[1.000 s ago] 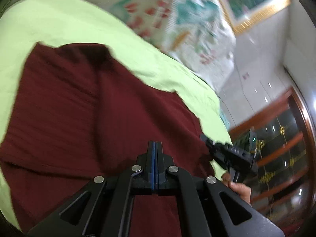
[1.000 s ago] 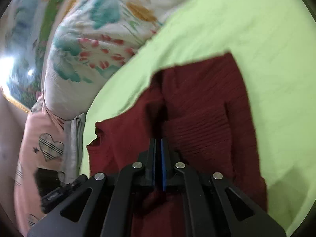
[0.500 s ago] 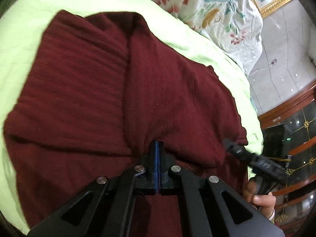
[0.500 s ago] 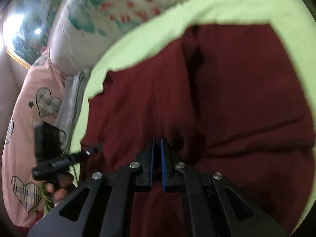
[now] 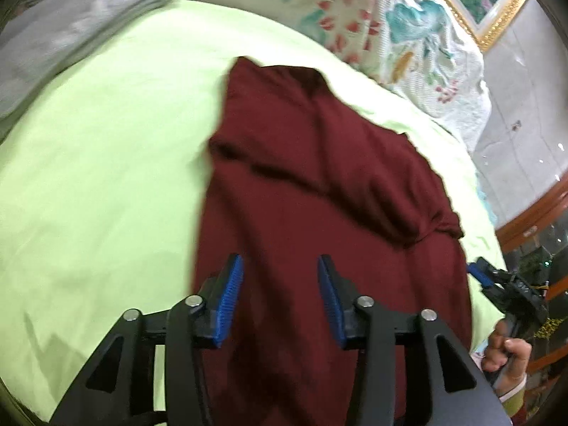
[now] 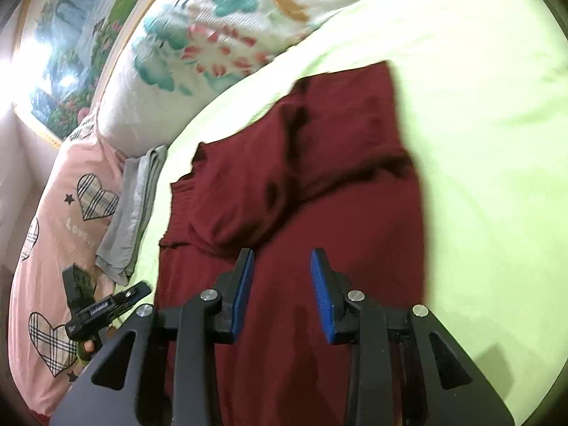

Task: Fold large clothes
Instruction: 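Grasp the folded sweater bundle with the left tool while the right tool grasps it too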

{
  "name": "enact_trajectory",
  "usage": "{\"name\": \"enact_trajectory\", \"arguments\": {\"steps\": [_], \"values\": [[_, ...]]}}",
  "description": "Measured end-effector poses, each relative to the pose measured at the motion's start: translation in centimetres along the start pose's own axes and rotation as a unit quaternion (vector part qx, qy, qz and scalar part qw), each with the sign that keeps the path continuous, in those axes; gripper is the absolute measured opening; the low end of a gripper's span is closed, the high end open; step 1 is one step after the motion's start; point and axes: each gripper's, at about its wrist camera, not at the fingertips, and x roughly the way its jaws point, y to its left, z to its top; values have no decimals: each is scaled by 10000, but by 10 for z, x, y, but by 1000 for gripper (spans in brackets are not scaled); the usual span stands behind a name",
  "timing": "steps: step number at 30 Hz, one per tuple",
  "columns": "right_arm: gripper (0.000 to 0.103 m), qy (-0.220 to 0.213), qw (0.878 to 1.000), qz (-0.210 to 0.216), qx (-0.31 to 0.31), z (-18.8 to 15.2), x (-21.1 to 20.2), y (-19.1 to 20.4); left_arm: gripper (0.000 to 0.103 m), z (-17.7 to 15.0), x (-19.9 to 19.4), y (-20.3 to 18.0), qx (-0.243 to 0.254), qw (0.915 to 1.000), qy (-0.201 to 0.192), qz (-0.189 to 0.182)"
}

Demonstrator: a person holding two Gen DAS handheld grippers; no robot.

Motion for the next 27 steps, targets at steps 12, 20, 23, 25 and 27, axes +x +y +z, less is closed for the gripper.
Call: {"name": "enact_trajectory", "arguments": {"steps": [12,20,23,25,27], "values": [[35,362,9987,45,361,-75,-44,-42,59,-69,-15,40,-262,9971,562,-444],[34,776,9913,1009,340,-106,-27,-33,7,-88,-12,27,199,9933,889,-705],[8,691,9939,845,184,-109,-28,-28,5,-93,-16,26,368,9947,762,-589],[7,448,9954,835,172,-107,-40,-31,5,-93,-27,26,436,9959,586,-542],[7,134,9954,884,343,-101,-58,-44,4,-92,-39,32,386,9967,399,-589]]}}
